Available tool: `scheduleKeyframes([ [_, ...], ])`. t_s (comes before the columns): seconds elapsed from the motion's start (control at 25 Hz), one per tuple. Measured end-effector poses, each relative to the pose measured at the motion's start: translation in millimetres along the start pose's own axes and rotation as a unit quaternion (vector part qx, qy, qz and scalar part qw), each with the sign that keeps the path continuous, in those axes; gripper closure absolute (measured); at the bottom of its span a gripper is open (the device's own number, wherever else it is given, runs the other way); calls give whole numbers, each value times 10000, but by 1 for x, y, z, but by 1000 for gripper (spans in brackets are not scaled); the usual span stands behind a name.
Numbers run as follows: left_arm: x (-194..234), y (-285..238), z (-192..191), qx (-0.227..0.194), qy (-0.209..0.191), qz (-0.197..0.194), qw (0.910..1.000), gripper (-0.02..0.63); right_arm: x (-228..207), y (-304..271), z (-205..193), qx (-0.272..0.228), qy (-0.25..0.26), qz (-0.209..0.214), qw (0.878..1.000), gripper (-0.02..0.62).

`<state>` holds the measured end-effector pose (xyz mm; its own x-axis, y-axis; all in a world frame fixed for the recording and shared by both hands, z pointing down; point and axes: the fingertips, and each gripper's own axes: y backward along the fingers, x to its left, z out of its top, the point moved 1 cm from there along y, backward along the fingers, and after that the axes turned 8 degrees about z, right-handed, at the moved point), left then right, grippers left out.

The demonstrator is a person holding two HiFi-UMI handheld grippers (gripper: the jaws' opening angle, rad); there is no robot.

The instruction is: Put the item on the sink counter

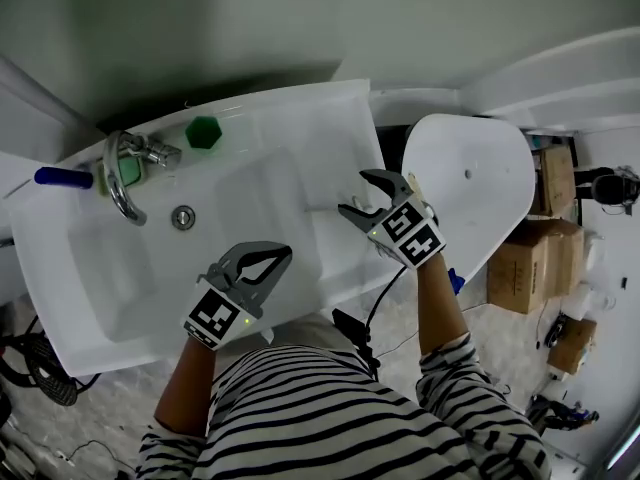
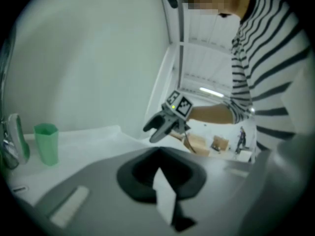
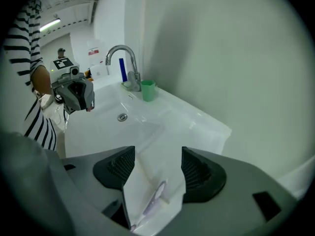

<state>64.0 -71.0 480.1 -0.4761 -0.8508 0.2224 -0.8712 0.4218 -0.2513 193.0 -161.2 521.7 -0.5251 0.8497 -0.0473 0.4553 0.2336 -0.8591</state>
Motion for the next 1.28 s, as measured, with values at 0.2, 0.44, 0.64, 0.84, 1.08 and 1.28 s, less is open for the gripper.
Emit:
scheduleKeyframes([
  [0.2, -17, -18, 3, 40, -91, -249, 9996, 600, 10, 10, -64, 211, -657, -246, 9973, 385],
  [0.44, -36, -35, 4, 105, -197, -475, 9986, 600, 19, 14, -115, 433, -1378, -308, 9890, 387],
  [0.64, -47, -43, 5, 148, -236, -579, 9979, 600, 25, -3, -153, 606, -1699, -212, 9834, 396],
  [0.84, -48, -44, 4, 166, -239, -556, 9980, 600, 23, -17, -170, 721, -1910, -148, 9788, 431],
  [1.08, -48, -41, 5, 164, -244, -500, 9983, 600, 22, -30, -176, 922, -2007, -28, 9753, 465],
  [1.28, -44, -37, 5, 128, -222, -429, 9987, 600, 22, -36, -183, 1102, -2051, -84, 9725, 516],
])
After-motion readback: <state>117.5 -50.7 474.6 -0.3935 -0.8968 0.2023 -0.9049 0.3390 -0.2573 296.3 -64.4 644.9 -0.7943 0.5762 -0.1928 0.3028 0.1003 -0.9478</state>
